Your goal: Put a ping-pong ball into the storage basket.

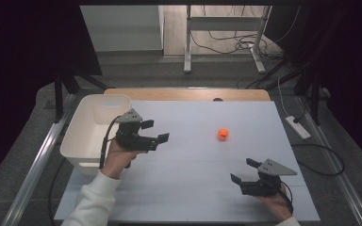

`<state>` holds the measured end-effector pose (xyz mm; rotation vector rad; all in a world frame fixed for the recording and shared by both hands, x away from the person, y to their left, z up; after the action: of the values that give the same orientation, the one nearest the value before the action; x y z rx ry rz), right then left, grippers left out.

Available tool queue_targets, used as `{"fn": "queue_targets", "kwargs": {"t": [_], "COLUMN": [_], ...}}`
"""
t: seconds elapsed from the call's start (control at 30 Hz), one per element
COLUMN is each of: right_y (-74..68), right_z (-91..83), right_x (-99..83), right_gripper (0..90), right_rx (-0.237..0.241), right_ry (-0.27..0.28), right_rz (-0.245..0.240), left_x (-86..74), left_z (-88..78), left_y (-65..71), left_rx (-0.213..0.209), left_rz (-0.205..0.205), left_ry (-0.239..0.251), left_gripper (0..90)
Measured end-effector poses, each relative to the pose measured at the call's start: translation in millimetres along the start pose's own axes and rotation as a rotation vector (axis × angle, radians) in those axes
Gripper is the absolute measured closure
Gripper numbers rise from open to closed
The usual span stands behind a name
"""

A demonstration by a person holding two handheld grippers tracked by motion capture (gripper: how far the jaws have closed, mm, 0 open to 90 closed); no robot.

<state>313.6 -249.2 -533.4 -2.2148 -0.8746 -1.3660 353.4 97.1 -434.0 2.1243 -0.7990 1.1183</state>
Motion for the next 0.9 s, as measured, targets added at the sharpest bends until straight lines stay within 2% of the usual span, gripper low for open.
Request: {"fn": "queue_targets", "kwargs": {"t": [0.27, 0.47, 0.9], "right_y": [-0.4, 0.8, 1.4], "right_z": [3.4, 6.3, 3.2], "right_x": [0.6, 0.1, -0.2], "right_gripper": [12.2, 12.2, 12.2], "right_rx": [0.004, 0.009, 0.007], "right_ry": [-0.005, -0.007, -0.003], "right_rz": [-0.010, -0.010, -0.006], "left_x": [-0.6, -1.1, -0.8], "left_z": [15.6, 27.6, 57.2], "left_y": [9.5, 10.9, 11.8], "left_rx": [-0.004, -0.013, -0.028], "left_rz": [0.039, 0.039, 0.041], "left_ry": [-0.039, -0.043, -0.086], "left_gripper": [16.3, 16.3, 16.3]}}
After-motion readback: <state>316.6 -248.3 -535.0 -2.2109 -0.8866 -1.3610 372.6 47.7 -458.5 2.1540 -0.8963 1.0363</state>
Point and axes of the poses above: each handheld gripper's, and its own axes: z roughly forward along the jaws, x roughly out of its top, y roughly to its right, the point moved 6 cm from there along z, roughly forward along the jaws, and after that the axes turned 2 degrees about -x, right-handed, at the moved point
